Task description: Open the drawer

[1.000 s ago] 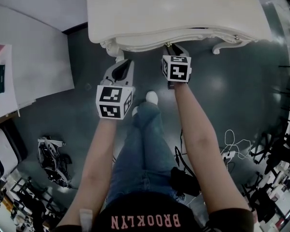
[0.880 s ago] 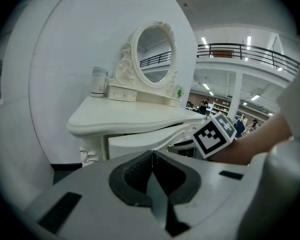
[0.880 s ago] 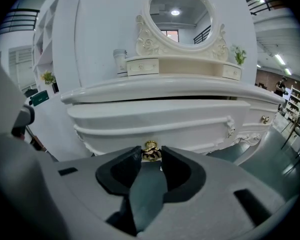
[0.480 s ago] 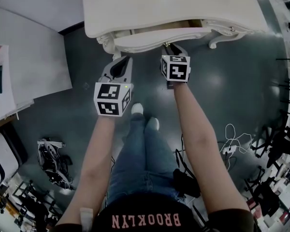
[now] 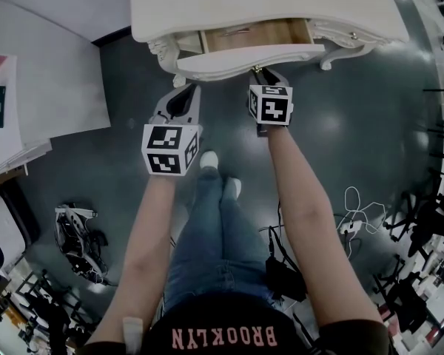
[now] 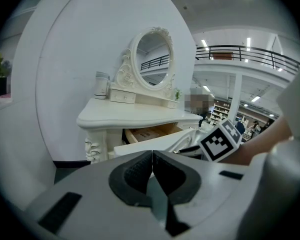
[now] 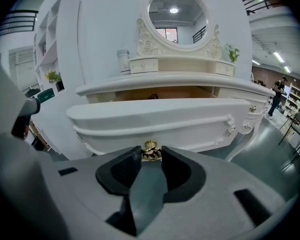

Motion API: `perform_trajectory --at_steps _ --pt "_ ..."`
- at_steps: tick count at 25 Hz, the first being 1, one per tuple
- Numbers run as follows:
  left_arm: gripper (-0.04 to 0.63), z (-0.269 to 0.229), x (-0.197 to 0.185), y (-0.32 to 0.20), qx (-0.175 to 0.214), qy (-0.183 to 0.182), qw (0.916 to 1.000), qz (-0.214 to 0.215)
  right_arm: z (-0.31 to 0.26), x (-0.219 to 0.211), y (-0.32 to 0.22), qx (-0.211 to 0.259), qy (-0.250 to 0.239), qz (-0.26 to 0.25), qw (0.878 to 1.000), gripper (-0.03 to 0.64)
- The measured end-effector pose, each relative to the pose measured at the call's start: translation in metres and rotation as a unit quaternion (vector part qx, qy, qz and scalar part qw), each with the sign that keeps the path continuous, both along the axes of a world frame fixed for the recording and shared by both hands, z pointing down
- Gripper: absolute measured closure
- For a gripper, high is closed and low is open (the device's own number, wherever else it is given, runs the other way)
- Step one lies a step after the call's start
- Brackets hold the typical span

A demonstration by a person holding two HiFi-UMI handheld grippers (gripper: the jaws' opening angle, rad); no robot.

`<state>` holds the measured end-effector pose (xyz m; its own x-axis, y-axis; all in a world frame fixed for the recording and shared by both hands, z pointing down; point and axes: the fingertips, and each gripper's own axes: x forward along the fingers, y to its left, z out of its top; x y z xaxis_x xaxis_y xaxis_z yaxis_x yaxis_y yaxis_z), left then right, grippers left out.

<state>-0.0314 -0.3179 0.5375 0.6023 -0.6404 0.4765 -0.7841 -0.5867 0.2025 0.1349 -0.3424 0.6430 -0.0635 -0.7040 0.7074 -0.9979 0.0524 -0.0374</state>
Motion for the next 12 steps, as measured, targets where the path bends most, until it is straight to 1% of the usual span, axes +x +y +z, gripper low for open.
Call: perform_trajectory --at_steps 4,12 --pt "0.589 -0.001 0.003 0.018 -0.002 0.000 1.0000 -0.006 0.000 0.002 0.018 -0.002 -0.002 -0.004 1.000 0.505" --pt "0.591 -0.001 0.008 0.050 0.000 -0.001 1.0000 -0.003 0.002 -0.001 0.049 -0.001 -0.008 -0.011 1.000 0.505"
